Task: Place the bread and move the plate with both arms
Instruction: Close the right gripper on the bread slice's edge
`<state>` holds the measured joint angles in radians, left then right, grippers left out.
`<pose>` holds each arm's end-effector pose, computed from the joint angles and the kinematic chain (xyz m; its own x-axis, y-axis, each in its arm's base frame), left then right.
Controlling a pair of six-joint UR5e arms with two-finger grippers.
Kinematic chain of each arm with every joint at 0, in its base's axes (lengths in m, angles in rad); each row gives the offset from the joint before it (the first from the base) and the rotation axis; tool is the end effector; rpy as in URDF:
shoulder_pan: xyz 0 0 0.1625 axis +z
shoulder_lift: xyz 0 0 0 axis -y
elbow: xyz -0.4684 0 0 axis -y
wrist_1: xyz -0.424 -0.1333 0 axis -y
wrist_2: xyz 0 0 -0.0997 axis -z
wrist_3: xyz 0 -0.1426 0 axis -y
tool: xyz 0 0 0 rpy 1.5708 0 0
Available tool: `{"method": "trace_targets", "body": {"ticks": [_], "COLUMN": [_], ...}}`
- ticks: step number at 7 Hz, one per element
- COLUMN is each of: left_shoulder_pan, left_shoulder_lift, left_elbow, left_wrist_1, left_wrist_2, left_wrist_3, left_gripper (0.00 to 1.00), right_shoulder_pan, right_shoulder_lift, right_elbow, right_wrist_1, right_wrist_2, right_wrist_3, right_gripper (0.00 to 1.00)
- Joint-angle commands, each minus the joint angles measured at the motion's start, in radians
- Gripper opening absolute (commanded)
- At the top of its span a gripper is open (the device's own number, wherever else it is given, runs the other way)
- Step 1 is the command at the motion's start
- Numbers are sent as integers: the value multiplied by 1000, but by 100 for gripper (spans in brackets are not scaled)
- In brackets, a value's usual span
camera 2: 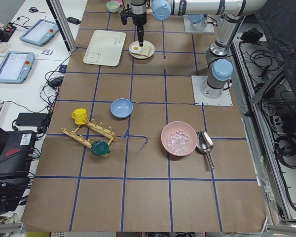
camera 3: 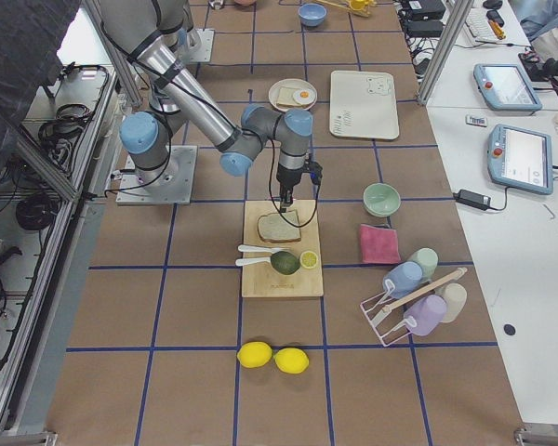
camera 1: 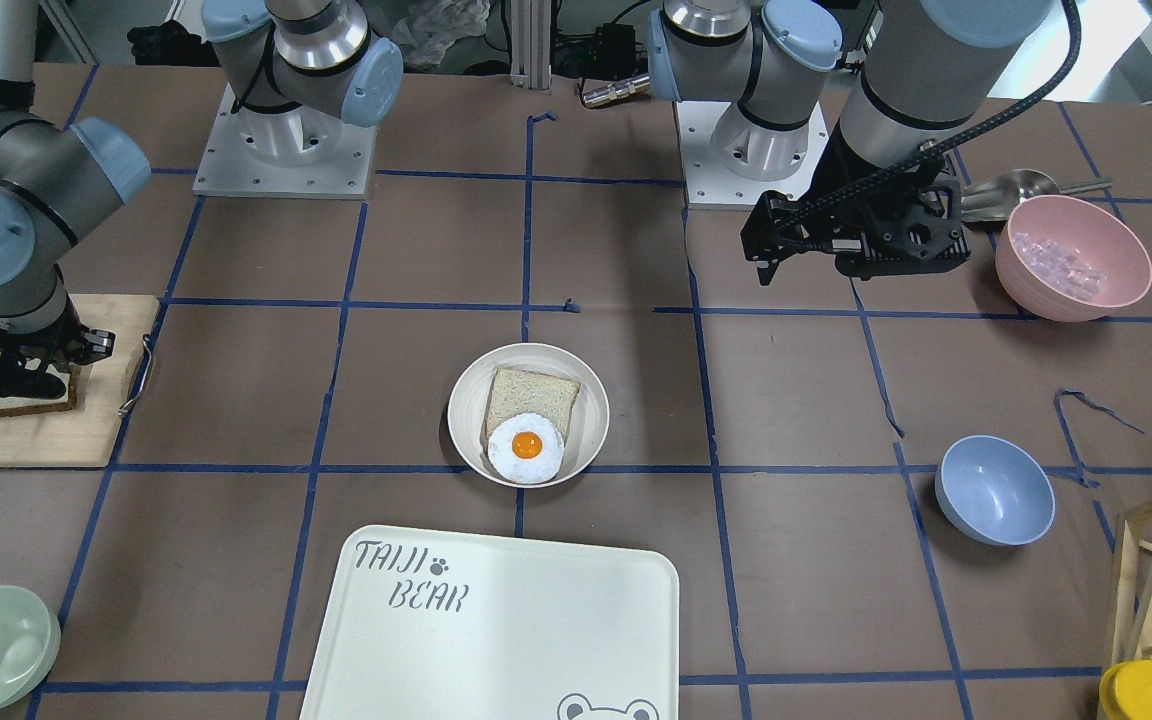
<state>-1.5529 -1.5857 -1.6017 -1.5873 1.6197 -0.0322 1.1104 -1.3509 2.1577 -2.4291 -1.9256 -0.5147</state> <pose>-0.1170 -0.5234 0.4631 -0.9976 -0.0469 -0.0508 -0.0500 0.9969 0.0607 -0.1480 -0.4869 0.1851 -0.9427 -0.0638 0.3273 -0.0234 0.9918 0.1260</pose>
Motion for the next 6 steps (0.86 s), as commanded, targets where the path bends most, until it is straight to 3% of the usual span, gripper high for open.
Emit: {"method": "trace_targets", "body": {"ticks": [1, 3, 4, 6], "left_shoulder_pan": [-1, 1, -1, -1], "left_shoulder_lift": [-2, -3, -4, -7], "left_elbow": [0, 0, -1, 0], "left_wrist_1": [1, 3, 3, 4], "left_wrist_2": [0, 3, 2, 6], "left_wrist_3": [0, 0, 0, 2], "left_gripper": [100, 100, 100, 100], "right_shoulder_pan": [0, 0, 0, 0], "right_shoulder_lift": [-4, 5, 7, 6], "right_elbow": [11, 22, 21, 19], "right_wrist_1": [-1, -5, -14, -16], "right_wrist_2": [8, 8, 1, -3], "right_wrist_3": [4, 2, -11, -11], "right_gripper": [0, 0, 17, 18]}}
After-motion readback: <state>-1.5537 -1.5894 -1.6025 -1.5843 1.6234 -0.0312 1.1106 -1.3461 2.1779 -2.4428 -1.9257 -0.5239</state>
